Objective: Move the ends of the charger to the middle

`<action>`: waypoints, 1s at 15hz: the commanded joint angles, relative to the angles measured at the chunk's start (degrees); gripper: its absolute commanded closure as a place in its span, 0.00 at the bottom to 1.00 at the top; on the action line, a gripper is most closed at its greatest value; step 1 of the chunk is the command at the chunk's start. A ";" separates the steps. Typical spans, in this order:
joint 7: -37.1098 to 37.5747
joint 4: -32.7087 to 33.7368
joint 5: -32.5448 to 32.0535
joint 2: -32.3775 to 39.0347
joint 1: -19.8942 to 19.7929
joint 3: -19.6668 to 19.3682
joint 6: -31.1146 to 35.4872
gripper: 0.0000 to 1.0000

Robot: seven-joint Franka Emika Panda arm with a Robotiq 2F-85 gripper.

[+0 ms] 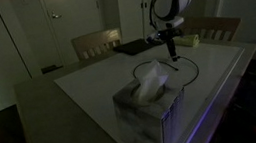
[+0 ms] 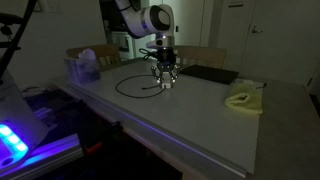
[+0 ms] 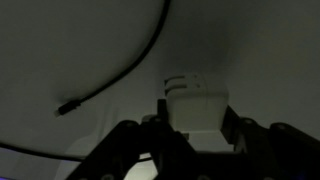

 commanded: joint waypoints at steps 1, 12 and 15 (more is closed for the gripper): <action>-1.60 -0.02 -3.91 -0.89 0.44 2.63 2.13 0.73; -0.50 1.22 -4.83 -0.03 1.18 4.18 1.31 0.73; -1.56 2.40 -6.40 0.19 1.77 4.15 1.50 0.73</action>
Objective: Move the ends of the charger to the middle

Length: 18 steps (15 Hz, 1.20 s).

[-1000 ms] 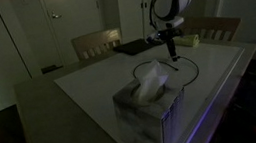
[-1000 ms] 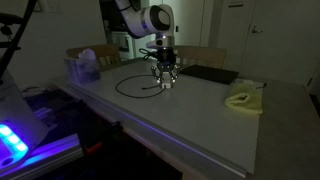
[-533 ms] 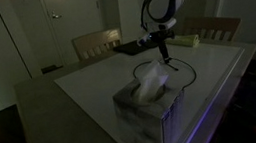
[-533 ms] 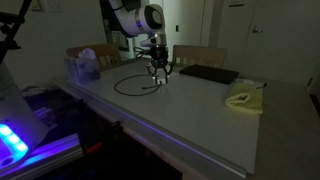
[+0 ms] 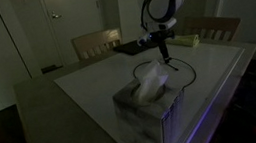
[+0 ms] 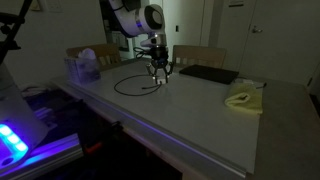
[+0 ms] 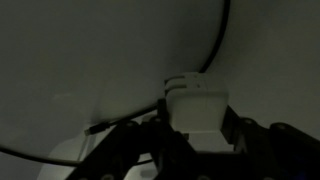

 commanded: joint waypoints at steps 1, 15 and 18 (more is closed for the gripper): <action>-1.37 1.92 -2.70 0.35 0.07 0.63 0.03 0.73; -42.30 19.50 4.65 10.40 -4.62 12.40 1.64 0.73; -41.83 18.08 6.42 9.89 -1.37 9.28 2.22 0.48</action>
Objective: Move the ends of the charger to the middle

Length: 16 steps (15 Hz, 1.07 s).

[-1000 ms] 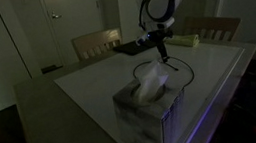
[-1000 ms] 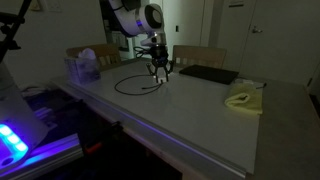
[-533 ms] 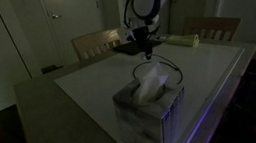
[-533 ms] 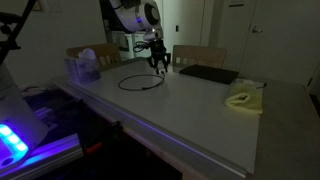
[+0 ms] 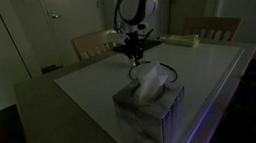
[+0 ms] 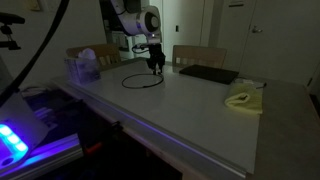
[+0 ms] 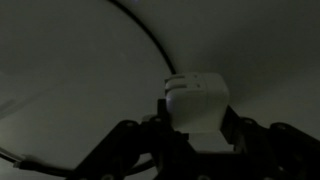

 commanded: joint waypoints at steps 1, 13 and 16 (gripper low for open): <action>-0.84 0.03 1.59 0.13 1.76 -1.93 0.02 0.48; -23.98 -3.78 2.88 -1.62 0.34 1.85 1.39 0.73; -28.15 -4.83 2.29 -1.81 1.83 0.48 1.93 0.73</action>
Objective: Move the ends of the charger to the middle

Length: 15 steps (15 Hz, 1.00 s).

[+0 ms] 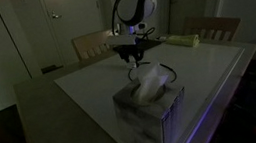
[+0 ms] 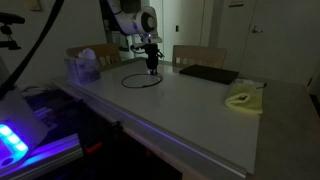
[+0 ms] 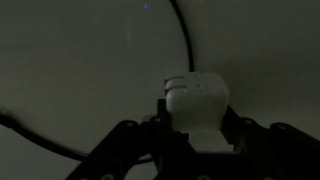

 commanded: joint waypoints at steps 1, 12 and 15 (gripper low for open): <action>-4.84 -3.78 1.02 -1.11 0.88 -0.53 1.93 0.73; 4.89 -3.07 8.73 -3.07 2.13 -2.11 3.26 0.00; 10.63 -2.41 7.50 -4.88 3.97 -4.12 3.69 0.00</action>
